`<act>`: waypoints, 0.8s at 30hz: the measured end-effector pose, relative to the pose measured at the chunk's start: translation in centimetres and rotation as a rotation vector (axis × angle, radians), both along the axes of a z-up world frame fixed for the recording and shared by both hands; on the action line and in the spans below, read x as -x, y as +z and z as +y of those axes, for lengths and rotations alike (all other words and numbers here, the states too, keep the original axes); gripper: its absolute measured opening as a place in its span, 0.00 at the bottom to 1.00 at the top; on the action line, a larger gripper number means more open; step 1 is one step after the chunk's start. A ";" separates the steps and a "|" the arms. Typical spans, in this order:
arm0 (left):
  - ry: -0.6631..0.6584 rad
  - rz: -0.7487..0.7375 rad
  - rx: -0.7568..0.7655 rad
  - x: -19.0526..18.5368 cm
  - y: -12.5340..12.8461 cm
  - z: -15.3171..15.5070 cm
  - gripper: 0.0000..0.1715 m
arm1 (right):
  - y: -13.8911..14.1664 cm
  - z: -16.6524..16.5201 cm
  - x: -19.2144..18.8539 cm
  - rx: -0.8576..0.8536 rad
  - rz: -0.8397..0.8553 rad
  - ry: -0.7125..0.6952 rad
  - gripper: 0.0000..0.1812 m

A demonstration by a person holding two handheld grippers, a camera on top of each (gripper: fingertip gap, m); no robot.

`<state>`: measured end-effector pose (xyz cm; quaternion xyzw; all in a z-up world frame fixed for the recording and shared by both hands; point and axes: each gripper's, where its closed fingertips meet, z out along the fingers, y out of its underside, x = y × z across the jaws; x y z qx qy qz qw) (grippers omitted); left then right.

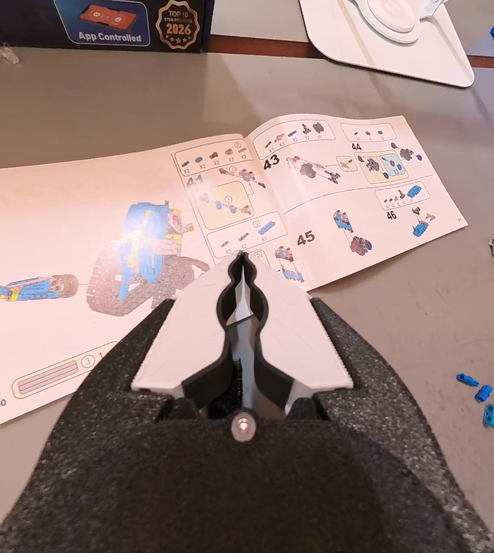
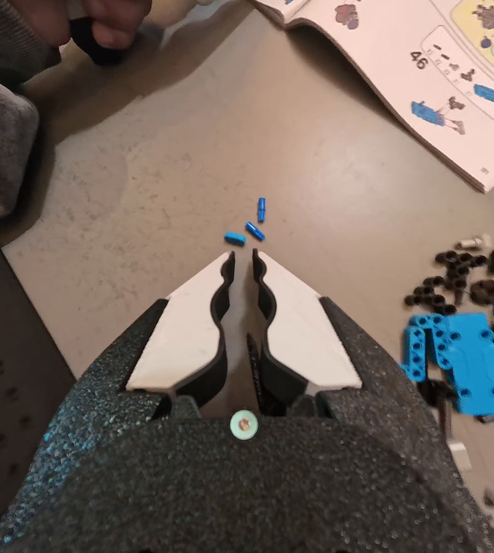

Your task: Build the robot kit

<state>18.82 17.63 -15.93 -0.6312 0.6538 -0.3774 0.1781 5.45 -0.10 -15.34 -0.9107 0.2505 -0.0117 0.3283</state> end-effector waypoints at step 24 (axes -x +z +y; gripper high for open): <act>-0.001 -0.004 -0.026 0.0 0.0 0.0 0.00 | -0.4 -25.7 -7.1 0.192 -0.033 -0.739 0.03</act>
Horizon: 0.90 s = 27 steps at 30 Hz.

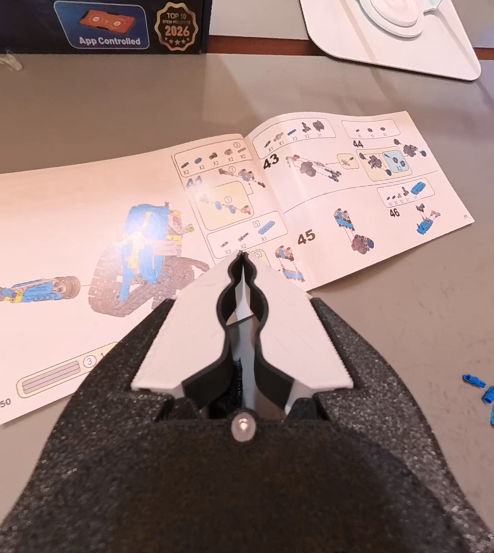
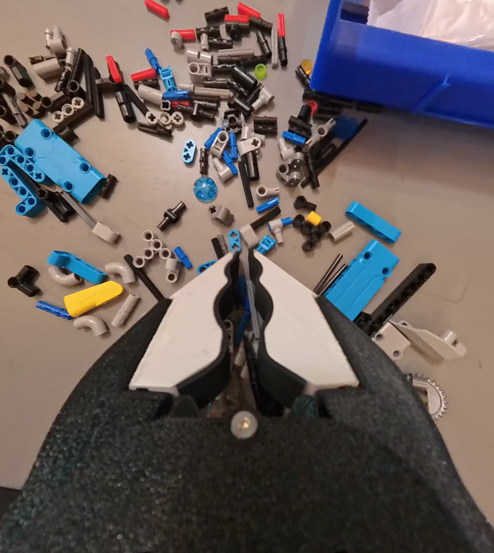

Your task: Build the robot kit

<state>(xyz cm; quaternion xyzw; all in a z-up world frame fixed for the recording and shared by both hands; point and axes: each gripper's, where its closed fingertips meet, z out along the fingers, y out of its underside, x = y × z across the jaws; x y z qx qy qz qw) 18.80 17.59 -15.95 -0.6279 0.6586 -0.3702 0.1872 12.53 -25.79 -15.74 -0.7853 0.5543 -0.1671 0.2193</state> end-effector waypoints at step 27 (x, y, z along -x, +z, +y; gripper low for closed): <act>-0.001 0.000 0.002 0.0 0.0 0.0 0.00 | 1.1 2.4 -0.7 -0.011 -0.027 0.098 0.04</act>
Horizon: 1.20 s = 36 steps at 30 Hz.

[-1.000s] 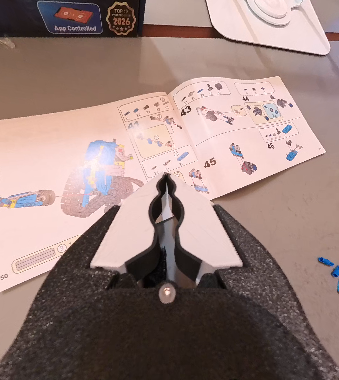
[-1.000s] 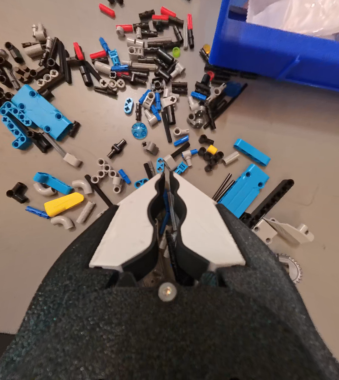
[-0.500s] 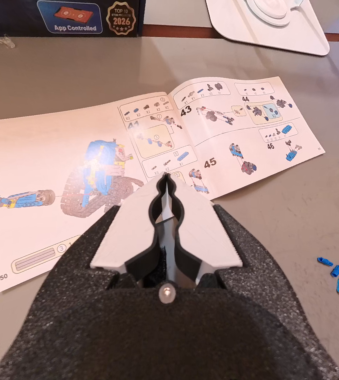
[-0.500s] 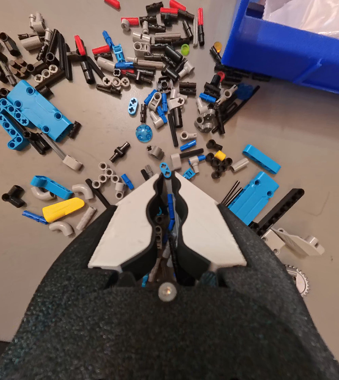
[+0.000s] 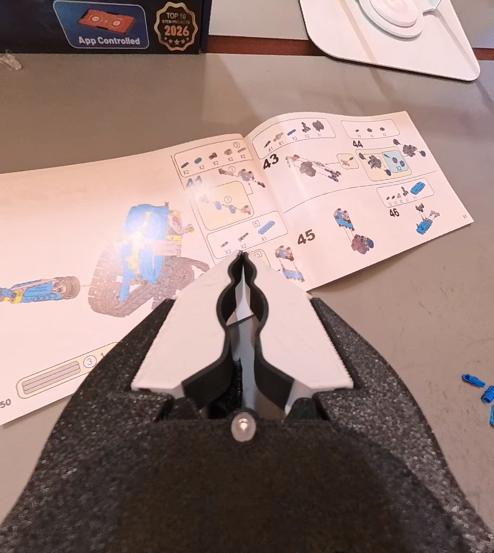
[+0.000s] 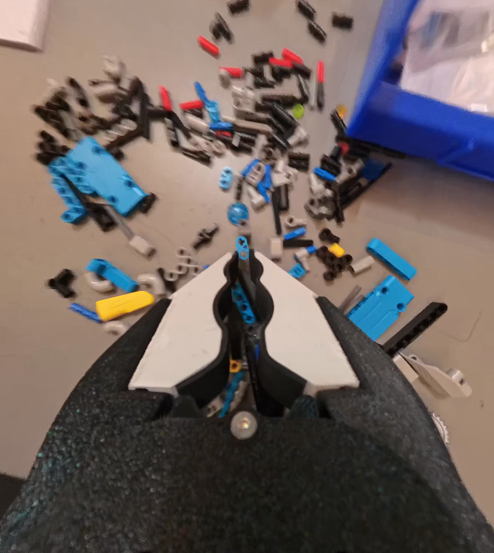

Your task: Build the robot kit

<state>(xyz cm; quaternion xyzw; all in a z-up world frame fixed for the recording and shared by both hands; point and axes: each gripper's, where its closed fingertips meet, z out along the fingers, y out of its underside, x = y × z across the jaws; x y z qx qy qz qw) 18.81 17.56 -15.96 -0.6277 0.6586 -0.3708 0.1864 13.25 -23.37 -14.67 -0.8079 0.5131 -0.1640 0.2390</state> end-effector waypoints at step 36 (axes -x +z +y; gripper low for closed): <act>0.002 0.000 0.001 0.0 0.0 0.0 0.00 | 1.0 10.3 3.3 -0.017 -0.030 0.183 0.20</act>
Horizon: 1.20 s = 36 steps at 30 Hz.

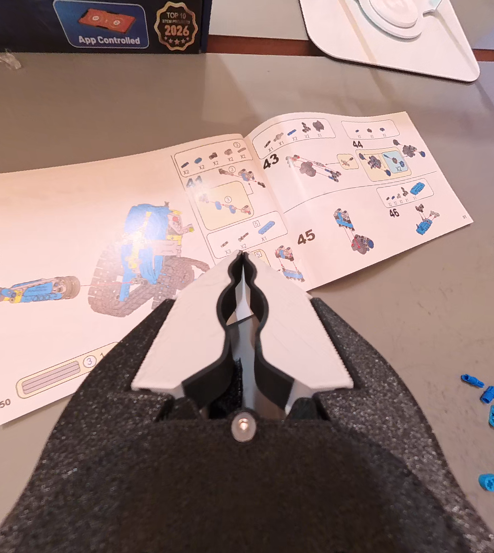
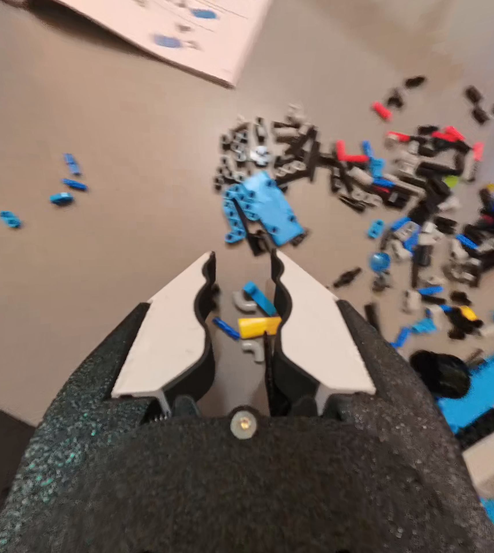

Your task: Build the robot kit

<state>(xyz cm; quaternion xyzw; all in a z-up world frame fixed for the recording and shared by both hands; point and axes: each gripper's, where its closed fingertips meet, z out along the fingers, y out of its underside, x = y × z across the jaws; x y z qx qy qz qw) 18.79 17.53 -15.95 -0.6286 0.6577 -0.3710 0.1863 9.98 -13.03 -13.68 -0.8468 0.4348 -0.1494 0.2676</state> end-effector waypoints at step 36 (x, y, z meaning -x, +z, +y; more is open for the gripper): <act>-0.001 0.003 0.022 0.0 0.0 0.0 0.00 | -1.8 4.9 -9.2 -0.098 -0.013 0.046 0.06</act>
